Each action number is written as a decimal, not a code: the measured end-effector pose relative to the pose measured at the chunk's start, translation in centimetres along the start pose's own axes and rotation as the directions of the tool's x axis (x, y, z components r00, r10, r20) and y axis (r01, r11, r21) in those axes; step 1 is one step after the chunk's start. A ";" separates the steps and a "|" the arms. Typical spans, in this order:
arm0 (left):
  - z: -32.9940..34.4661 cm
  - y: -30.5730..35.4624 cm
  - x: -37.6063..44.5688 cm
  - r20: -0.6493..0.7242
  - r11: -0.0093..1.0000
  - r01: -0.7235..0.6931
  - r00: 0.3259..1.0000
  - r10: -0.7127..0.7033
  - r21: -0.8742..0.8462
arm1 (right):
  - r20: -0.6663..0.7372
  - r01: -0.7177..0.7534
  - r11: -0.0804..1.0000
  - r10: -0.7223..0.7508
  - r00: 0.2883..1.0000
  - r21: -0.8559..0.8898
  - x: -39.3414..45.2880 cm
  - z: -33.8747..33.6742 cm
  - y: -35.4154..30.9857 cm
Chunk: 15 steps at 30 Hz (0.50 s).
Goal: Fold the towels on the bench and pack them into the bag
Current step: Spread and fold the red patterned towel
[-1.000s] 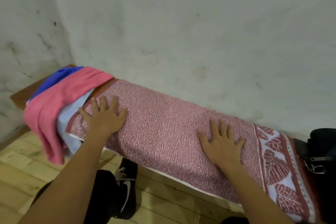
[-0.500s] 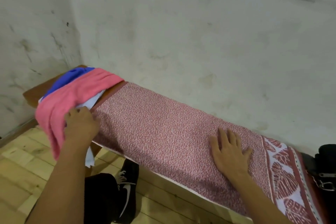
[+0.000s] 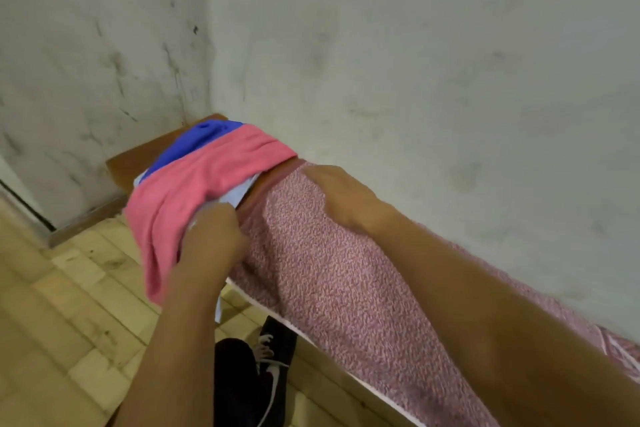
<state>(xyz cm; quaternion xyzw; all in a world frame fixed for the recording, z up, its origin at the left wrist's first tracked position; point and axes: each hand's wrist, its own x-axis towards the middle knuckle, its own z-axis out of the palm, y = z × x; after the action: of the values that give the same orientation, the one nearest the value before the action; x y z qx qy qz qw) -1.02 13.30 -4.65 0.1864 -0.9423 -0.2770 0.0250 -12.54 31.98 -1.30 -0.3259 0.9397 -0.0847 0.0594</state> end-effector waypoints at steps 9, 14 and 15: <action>-1.5 0.6 0.6 0.226 0.989 -0.126 0.964 0.140 -0.072 | 0.017 0.129 0.850 -0.140 0.990 -0.510 7.7 -0.5 -0.6; -2.3 0.4 0.4 0.227 0.998 -0.035 0.973 0.048 -0.060 | -0.055 -0.127 0.827 0.116 0.992 -0.547 7.3 -2.5 1.4; -2.5 0.6 0.2 0.234 0.997 -0.025 0.971 0.042 -0.075 | -0.076 -0.189 0.881 0.173 0.982 -0.435 7.1 -2.7 2.0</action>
<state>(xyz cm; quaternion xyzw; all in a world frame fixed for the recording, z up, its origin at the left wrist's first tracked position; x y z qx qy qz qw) -1.06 12.35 -2.23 0.1354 -0.9312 -0.3300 -0.0755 -19.73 29.41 0.50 -0.2403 0.9617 0.1299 -0.0246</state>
